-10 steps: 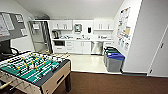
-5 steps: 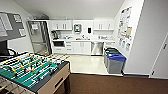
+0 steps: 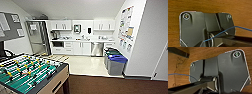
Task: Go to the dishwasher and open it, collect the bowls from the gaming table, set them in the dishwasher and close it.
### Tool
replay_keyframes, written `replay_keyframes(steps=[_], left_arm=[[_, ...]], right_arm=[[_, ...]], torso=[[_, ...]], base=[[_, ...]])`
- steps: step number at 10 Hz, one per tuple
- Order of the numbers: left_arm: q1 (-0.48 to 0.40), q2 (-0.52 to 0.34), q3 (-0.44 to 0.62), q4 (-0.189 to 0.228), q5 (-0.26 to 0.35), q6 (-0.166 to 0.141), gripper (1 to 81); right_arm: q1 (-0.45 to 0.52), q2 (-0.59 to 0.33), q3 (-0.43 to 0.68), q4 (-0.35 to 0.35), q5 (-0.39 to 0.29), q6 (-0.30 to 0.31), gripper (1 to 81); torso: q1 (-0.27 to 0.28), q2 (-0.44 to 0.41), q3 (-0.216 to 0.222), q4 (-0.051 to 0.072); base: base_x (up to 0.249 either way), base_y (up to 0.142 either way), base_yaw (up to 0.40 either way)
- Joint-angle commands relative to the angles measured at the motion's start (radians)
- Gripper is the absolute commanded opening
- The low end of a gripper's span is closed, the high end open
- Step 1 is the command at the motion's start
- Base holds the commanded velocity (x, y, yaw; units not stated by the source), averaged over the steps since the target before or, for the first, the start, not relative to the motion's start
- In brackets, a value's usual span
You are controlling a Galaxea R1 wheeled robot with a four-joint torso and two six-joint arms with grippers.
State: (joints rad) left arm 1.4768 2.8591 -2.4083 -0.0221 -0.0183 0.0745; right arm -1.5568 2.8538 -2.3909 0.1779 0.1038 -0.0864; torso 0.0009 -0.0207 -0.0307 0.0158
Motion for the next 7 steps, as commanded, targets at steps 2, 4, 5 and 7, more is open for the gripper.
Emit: replay_keyframes(steps=[2, 4, 5, 7], left_arm=[[-0.052, -0.007, 0.012, -0.007, 0.054, -0.002, 81.1], [-0.052, -0.006, 0.012, -0.007, 0.054, -0.002, 81.1], [-0.052, -0.006, 0.012, -0.007, 0.054, -0.002, 81.1], [-0.052, -0.006, 0.012, -0.007, 0.054, -0.002, 81.1]], right_arm=[[0.045, -0.008, 0.012, 0.002, -0.058, -0.007, 81.1], [0.048, -0.008, 0.010, 0.002, -0.058, -0.007, 81.1], [0.048, -0.006, 0.010, 0.002, -0.058, -0.007, 81.1], [0.048, -0.005, 0.010, 0.002, -0.059, -0.007, 81.1]], torso=[[0.000, 0.000, 0.000, 0.000], [0.000, 0.000, 0.000, 0.000], [0.000, 0.000, 0.000, 0.000], [0.000, 0.000, 0.000, 0.000]], base=[[0.166, 0.000, 0.000], [0.170, 0.000, 0.000], [0.170, 0.000, 0.000], [0.170, 0.000, 0.000]])
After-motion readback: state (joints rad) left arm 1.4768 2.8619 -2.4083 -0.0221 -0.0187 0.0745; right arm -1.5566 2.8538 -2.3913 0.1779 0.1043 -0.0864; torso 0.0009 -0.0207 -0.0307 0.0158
